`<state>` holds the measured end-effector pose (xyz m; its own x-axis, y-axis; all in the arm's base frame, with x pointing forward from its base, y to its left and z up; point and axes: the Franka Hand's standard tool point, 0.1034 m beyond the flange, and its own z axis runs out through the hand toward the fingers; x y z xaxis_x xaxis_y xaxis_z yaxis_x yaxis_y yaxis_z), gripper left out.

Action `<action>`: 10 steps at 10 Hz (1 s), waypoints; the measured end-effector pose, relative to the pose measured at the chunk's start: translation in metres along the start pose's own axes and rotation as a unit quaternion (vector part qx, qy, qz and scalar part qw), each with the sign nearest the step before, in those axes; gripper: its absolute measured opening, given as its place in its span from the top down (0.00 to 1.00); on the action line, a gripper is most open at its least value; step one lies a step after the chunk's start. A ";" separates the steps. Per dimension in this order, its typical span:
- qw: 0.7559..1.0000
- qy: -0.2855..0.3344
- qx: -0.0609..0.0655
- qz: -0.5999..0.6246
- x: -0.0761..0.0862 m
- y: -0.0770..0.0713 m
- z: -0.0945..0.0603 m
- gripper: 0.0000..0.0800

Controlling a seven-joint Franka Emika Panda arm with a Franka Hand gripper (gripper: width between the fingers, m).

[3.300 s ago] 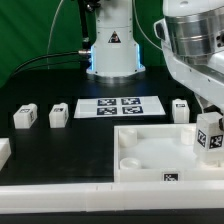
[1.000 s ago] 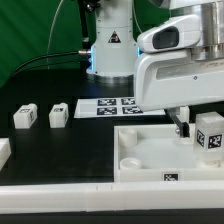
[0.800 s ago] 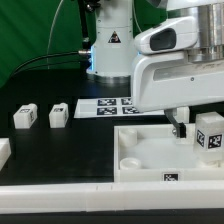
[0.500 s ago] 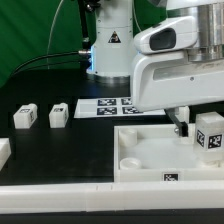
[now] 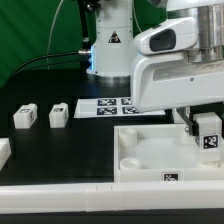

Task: Assemble one leg

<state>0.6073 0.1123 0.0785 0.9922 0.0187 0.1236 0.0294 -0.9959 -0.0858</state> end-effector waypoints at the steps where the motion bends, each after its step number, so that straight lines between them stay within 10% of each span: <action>1: 1.000 0.000 0.001 0.022 0.000 0.000 0.000 0.64; 4: 0.984 0.002 0.007 0.177 -0.001 0.005 0.001 0.64; 10: 0.854 -0.006 0.024 0.520 -0.002 0.007 0.002 0.64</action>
Offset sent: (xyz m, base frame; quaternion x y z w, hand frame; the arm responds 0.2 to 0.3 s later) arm -0.0076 -0.0080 0.0005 0.0002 0.0228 0.2708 0.9624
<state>0.6062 0.1057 0.0760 0.4856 -0.8724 -0.0553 -0.8638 -0.4692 -0.1838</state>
